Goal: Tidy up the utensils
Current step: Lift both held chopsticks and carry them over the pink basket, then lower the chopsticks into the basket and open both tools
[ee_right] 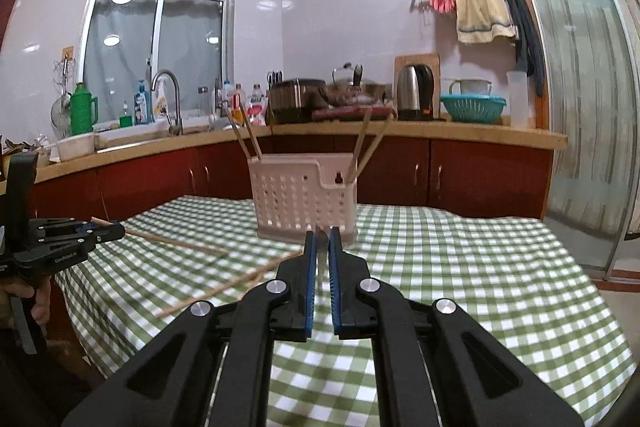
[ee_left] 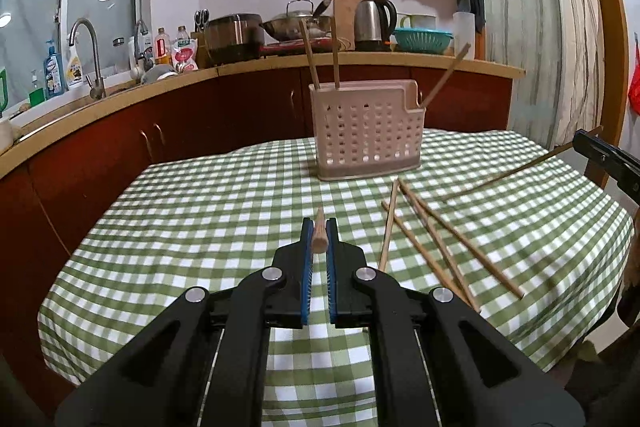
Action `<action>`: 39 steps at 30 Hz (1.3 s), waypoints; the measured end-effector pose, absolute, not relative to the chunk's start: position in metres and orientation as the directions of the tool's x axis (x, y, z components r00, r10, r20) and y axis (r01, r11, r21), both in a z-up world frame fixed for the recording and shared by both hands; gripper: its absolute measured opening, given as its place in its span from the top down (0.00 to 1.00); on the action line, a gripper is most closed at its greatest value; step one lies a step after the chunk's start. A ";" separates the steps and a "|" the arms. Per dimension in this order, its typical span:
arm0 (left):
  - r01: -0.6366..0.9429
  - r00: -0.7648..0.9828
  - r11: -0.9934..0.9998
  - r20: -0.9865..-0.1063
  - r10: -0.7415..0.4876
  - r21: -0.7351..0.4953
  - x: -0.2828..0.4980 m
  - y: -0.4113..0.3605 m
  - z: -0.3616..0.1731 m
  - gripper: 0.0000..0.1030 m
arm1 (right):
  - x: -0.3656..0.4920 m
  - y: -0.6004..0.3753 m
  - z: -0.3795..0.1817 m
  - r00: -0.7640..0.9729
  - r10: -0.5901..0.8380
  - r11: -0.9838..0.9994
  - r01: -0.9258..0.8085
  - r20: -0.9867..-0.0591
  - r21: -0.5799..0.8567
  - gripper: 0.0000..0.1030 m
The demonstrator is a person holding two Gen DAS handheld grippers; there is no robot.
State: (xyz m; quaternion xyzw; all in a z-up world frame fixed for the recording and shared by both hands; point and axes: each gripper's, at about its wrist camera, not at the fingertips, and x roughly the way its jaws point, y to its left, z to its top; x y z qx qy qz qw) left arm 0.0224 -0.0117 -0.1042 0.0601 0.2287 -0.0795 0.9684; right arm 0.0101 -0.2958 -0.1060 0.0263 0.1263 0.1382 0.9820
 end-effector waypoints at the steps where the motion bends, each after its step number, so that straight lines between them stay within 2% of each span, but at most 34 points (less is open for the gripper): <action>1: 0.179 0.884 0.981 -0.449 -0.128 0.072 0.022 -0.011 -0.100 0.94 | 0.009 -0.296 -0.103 0.931 0.280 0.960 -0.267 -0.234 0.089 0.93; 10: 0.159 0.893 0.987 -0.430 -0.131 0.031 0.025 -0.004 -0.071 0.94 | 0.010 -0.295 -0.083 0.937 0.280 0.959 -0.262 -0.208 0.107 0.93; 27: 0.143 0.909 0.990 -0.395 -0.133 -0.004 0.053 0.004 -0.053 0.94 | 0.034 -0.297 -0.072 0.936 0.278 0.957 -0.252 -0.214 0.144 0.93; 39: 0.191 0.921 0.982 -0.343 -0.184 -0.014 0.067 -0.007 -0.023 0.94 | 0.047 -0.298 -0.046 0.937 0.295 0.950 -0.266 -0.186 0.165 0.93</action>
